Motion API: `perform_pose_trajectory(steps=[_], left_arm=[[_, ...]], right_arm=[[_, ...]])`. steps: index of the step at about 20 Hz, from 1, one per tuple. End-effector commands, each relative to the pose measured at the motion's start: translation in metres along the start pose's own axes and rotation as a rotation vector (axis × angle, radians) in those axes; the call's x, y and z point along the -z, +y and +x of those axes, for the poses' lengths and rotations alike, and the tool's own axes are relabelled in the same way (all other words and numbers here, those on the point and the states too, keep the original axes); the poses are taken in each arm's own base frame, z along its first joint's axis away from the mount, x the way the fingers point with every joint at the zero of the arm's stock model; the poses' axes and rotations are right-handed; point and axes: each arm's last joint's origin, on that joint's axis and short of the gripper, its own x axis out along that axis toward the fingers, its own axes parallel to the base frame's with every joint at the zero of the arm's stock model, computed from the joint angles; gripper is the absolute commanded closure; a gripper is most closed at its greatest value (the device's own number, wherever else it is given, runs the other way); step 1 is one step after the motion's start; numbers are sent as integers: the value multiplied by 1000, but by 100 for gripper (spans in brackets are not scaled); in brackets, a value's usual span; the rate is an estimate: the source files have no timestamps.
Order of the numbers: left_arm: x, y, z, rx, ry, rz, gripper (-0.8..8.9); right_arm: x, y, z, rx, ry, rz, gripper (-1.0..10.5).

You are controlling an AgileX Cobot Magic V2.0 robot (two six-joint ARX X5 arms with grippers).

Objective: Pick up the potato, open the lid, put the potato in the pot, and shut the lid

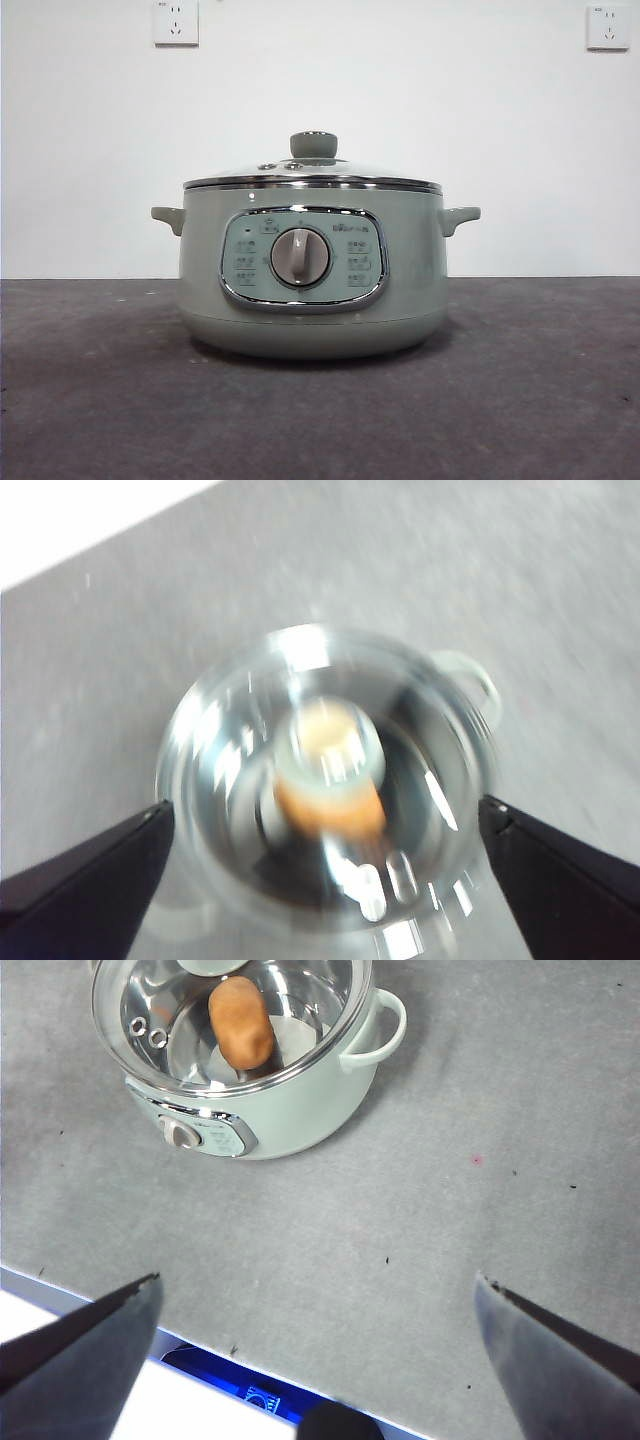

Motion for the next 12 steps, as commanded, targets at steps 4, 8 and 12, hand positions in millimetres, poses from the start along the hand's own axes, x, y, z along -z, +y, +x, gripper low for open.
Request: perform_pose_trajectory(steps=[4,8,12], left_arm=[[29,-4,-68,20,35,0,161],[49,-3,-111,24,4,-7,162],[60,-1,-139,25,-72,-7,869]], right_arm=[[2,0,4,8,40,-2,65],[0,1,7,11,51,-29,66],[-1,1,9,15,57,-33,521]])
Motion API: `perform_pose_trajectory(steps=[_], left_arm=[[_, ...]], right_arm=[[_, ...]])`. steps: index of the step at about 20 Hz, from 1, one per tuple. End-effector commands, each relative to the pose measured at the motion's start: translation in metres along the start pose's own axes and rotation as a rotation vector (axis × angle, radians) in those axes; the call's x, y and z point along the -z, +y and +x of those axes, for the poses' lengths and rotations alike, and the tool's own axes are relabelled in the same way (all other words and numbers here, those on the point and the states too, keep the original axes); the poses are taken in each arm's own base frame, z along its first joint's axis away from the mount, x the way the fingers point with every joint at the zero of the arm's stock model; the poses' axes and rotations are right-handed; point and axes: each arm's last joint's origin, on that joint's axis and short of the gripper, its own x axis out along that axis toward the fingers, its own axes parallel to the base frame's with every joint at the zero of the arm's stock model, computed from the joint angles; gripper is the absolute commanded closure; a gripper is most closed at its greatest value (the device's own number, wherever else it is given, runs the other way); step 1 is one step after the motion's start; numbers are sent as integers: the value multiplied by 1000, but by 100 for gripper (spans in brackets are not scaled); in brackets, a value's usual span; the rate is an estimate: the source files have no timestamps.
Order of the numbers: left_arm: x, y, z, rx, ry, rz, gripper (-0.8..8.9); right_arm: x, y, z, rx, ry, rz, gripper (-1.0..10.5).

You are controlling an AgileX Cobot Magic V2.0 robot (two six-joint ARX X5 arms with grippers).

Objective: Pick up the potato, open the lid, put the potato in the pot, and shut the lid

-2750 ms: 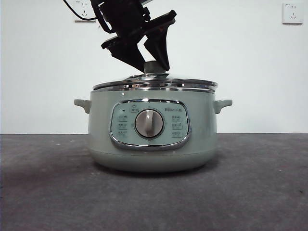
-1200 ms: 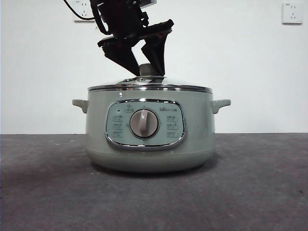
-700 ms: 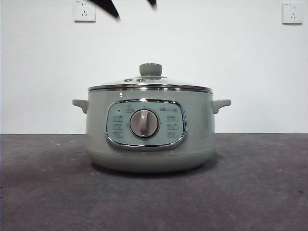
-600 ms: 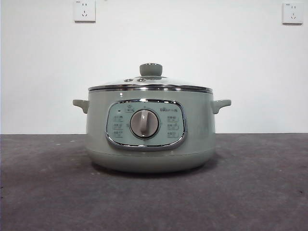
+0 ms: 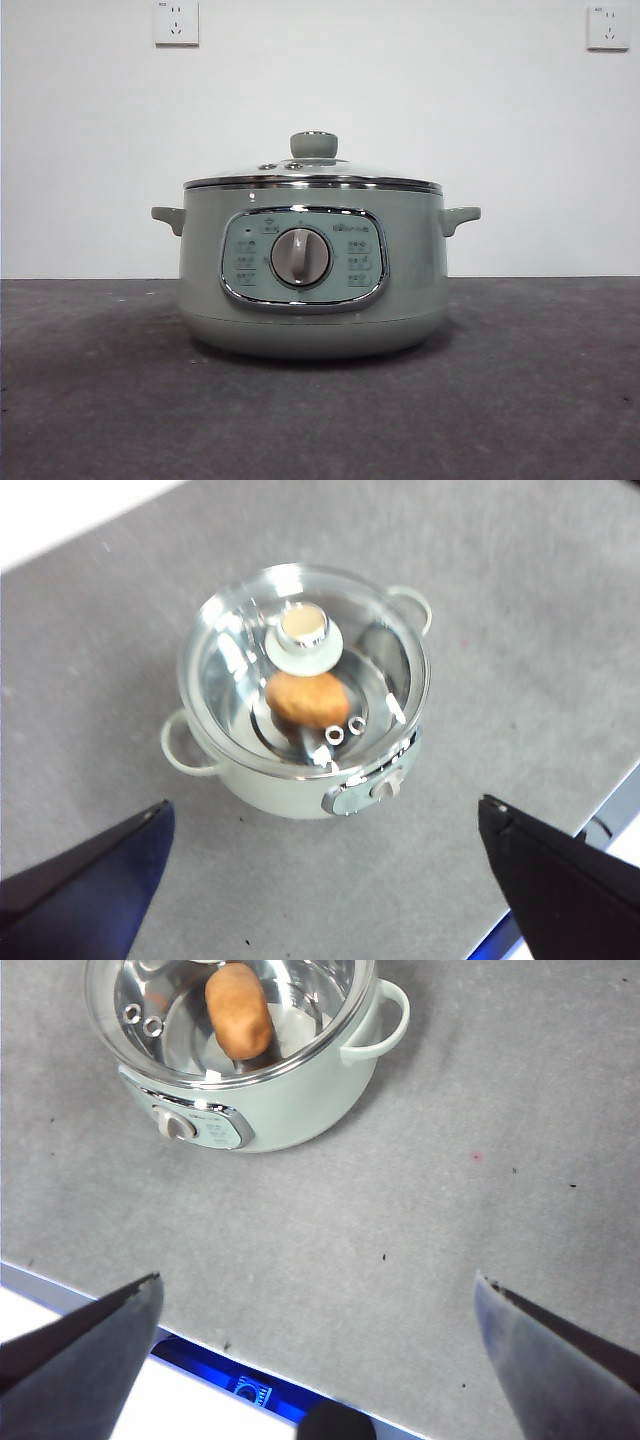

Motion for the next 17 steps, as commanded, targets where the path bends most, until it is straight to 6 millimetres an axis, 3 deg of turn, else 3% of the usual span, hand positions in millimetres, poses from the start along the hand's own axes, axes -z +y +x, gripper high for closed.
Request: perform_pose_trajectory(steps=[1,2,3,8,14,17], left_arm=[[5,0,-11,2,-30,1,829],[6,0,-14,3,-39,0,822],[8,0,-18,3,-50,-1,822],[8,0,-20,2,-57,-1,819],[-2,-1,7,1,16,0,817],[-9,-1,30,0,75,1,817]], right_arm=[[3,0,2,8,31,-23,1018],[2,-1,2,25,21,-27,902],[2,-1,2,40,17,-27,962],[2,-1,4,55,26,-15,948],[-1,-2,8,96,30,-18,948],[-2,-1,9,98,36,-19,948]])
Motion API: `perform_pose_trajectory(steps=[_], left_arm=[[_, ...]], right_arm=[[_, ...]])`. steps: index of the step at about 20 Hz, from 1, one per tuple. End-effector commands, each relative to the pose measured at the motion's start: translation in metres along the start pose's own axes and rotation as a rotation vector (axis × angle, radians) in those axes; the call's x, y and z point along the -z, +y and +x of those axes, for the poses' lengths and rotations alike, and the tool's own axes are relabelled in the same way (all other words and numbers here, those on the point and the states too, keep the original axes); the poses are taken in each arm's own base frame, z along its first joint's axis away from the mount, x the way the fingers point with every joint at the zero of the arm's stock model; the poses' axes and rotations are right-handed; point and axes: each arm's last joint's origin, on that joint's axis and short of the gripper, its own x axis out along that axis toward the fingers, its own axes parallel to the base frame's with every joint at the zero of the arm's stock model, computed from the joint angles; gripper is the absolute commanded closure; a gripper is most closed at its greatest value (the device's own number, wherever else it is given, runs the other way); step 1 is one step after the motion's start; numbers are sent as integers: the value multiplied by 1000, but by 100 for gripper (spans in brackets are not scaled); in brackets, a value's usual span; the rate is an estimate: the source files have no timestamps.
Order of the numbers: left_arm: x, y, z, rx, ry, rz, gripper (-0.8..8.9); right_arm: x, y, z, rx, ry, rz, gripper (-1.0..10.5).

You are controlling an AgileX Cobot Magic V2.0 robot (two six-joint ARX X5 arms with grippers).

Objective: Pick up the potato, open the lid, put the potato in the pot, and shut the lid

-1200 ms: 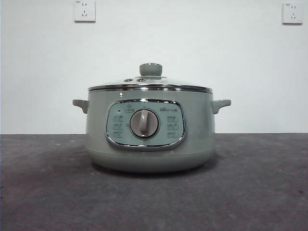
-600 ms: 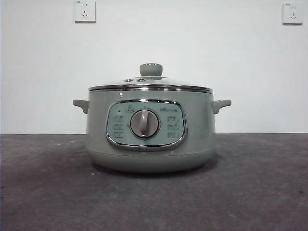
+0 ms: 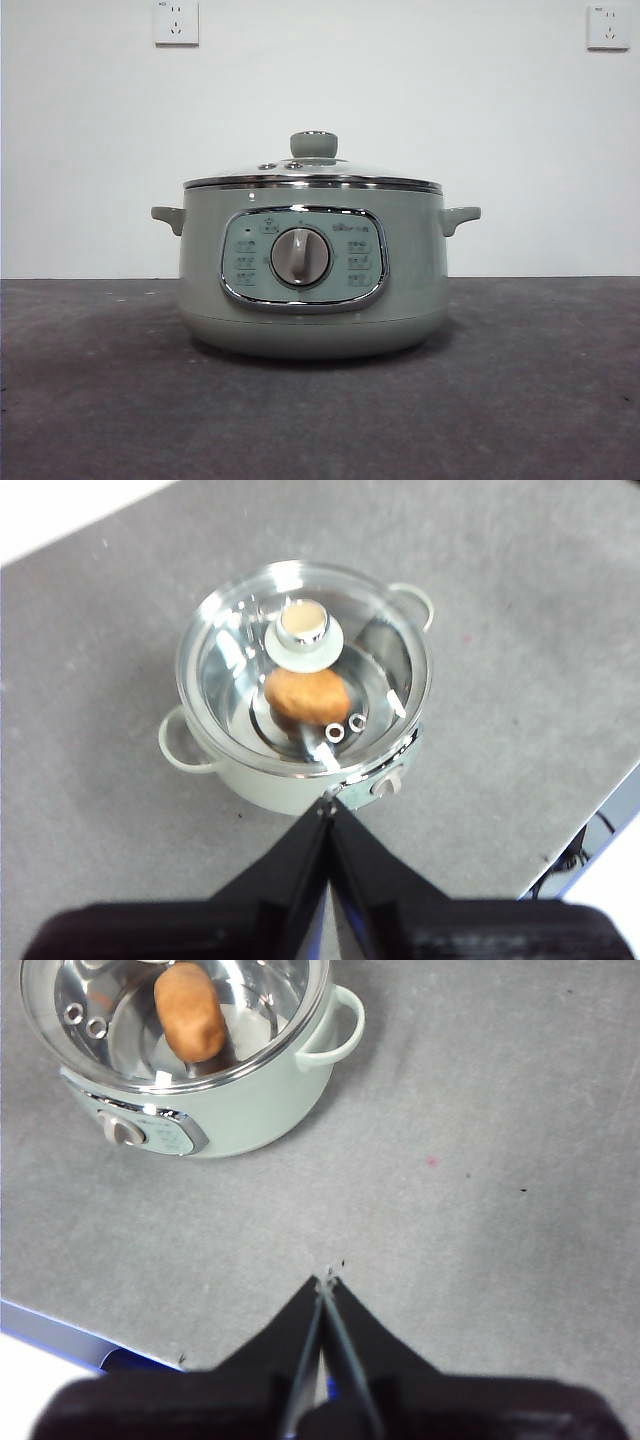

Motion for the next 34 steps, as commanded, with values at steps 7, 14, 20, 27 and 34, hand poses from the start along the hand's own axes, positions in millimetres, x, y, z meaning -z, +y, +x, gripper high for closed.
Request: perform_pose_trajectory(steps=[7,14,20,27,34], left_arm=[[-3,20,15,-105,30,125,817],[38,57,16,-240,-95,-20,817],[152,63,80,-373,-426,-77,817],[271,56,132,-474,-645,-250,817],[300,56,146,-532,-597,-279,817]], right_arm=[[1,1,6,15,44,-5,948],[-1,2,8,16,51,-6,948],[-1,2,8,16,51,-6,948],[-1,2,8,16,51,-6,948],[-1,2,8,16,51,-6,948]])
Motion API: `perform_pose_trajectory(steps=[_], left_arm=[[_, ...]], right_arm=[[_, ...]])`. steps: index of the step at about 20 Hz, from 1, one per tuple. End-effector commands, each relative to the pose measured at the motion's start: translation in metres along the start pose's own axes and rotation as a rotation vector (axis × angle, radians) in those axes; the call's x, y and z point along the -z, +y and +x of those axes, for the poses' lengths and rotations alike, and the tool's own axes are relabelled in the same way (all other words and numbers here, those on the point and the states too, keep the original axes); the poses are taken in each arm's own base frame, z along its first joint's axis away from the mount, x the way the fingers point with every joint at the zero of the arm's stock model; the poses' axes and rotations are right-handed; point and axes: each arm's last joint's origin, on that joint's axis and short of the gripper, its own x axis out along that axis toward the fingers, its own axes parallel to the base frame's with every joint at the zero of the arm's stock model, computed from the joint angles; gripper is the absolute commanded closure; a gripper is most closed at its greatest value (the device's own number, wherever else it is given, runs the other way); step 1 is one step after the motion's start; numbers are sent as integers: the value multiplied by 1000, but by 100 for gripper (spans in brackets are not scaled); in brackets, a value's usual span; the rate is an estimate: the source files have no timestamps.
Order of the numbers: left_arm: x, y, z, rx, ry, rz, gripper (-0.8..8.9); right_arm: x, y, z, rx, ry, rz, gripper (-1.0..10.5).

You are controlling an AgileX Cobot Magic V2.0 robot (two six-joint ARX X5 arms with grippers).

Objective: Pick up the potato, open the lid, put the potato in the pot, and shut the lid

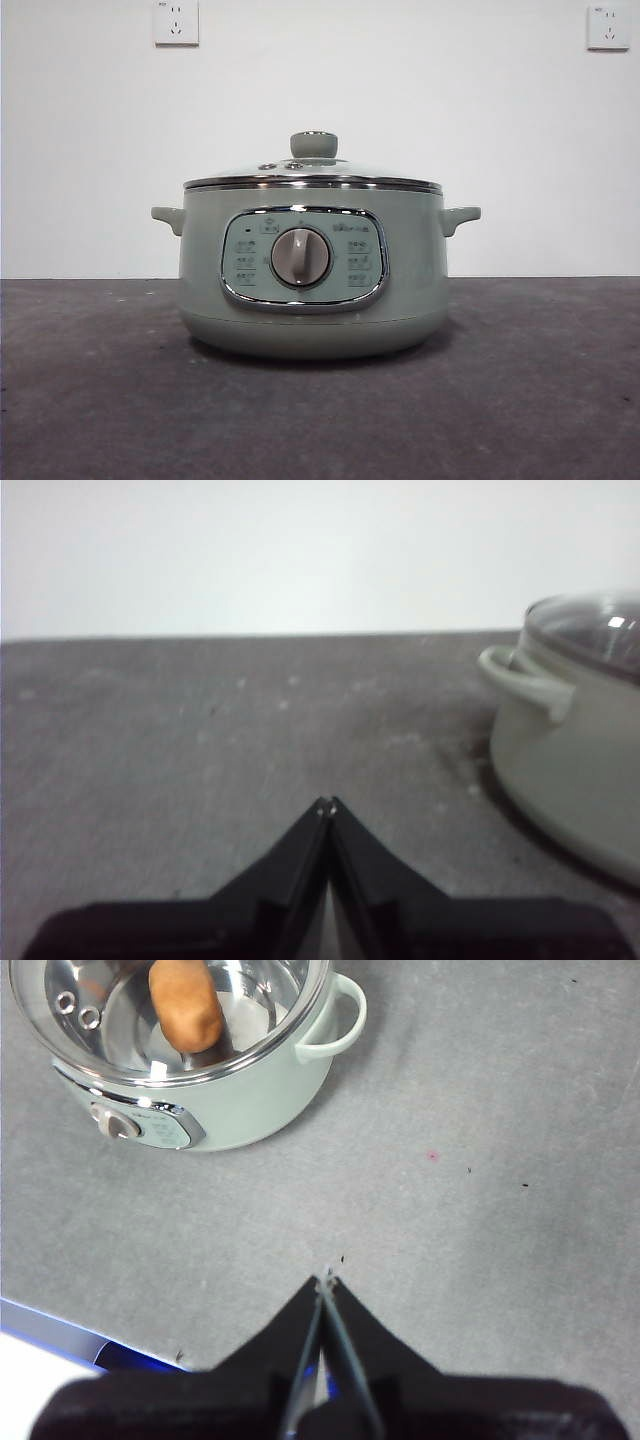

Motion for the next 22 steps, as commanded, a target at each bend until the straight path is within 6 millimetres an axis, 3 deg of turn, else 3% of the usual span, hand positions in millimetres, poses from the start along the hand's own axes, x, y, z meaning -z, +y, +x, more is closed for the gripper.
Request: perform_pose_trajectory(steps=[1,18,22], left_arm=[[7,2,-1,-18,36,4,817],[14,2,2,-12,124,2,817],[15,2,2,-13,133,1,817]], right_arm=[[3,0,2,11,29,-1,948],[-2,2,11,23,58,-9,948],[3,-22,5,155,-112,-55,947]])
